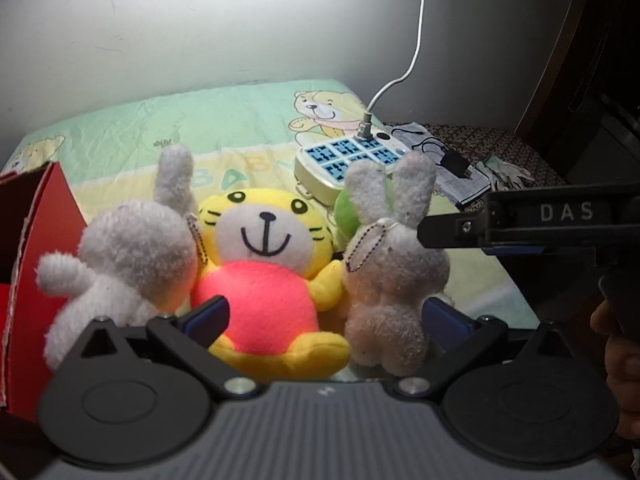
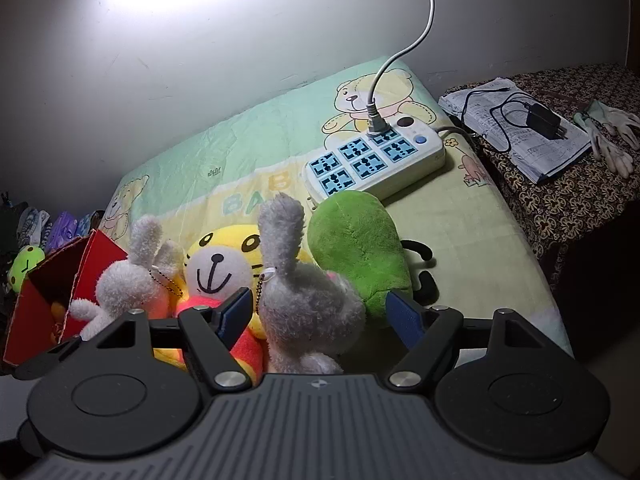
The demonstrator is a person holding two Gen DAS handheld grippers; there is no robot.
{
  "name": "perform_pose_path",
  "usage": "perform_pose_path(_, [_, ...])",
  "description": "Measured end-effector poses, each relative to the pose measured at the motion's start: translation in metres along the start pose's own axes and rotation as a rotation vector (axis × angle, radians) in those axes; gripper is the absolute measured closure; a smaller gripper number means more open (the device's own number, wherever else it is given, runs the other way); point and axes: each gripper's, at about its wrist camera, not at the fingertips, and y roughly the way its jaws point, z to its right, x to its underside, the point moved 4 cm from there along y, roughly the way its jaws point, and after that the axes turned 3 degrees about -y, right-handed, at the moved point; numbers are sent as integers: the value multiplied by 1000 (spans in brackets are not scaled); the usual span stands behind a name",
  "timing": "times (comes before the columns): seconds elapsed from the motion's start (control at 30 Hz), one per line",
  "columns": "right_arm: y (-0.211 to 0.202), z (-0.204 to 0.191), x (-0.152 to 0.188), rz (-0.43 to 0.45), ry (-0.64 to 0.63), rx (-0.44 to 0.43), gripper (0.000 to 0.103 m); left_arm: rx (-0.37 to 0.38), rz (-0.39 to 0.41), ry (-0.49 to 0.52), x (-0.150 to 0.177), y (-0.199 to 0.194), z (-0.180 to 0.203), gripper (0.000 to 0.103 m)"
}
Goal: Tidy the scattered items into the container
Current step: 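Grasp the grey plush bunny by its body with the right gripper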
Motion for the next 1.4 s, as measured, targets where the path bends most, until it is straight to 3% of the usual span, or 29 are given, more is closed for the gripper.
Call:
perform_pose_path(0.13, [10, 2, 3, -75, -35, -1, 26, 45, -26, 22, 3, 6, 3, 1])
perform_pose_path(0.27, [23, 4, 5, -92, -14, -21, 26, 89, -43, 84, 3, 20, 17, 1])
perform_pose_path(0.3, [27, 6, 5, -106, -30, -1, 28, 95, -52, 86, 2, 26, 20, 1])
perform_pose_path(0.33, [29, 6, 5, -103, -32, -12, 37, 104, -62, 81, 1, 31, 21, 1])
perform_pose_path(0.5, [36, 8, 2, -99, -22, -52, 45, 133, -119, 91, 3, 61, 31, 14])
perform_pose_path(0.57, [40, 10, 1, -108, -18, -66, 43, 130, -134, 92, 6, 72, 33, 17])
perform_pose_path(0.63, [43, 8, 3, -105, -14, -85, 34, 128, -156, 94, 7, 81, 34, 22])
perform_pose_path(0.73, [49, 6, 5, -119, -27, -83, 36, 133, -180, 111, 8, 88, 36, 38])
perform_pose_path(0.8, [53, 9, 6, -133, -17, -87, 38, 122, -183, 126, 9, 91, 38, 42])
perform_pose_path(0.93, [51, 15, 4, -145, 2, -110, 46, 143, -182, 128, 6, 87, 38, 45])
perform_pose_path(1.13, [31, 21, -4, -158, 56, -159, 46, 196, -162, 147, -4, 61, 44, 45])
perform_pose_path(1.4, [11, 6, -11, -122, 61, -211, 46, 167, -158, 126, -19, 32, 42, 45])
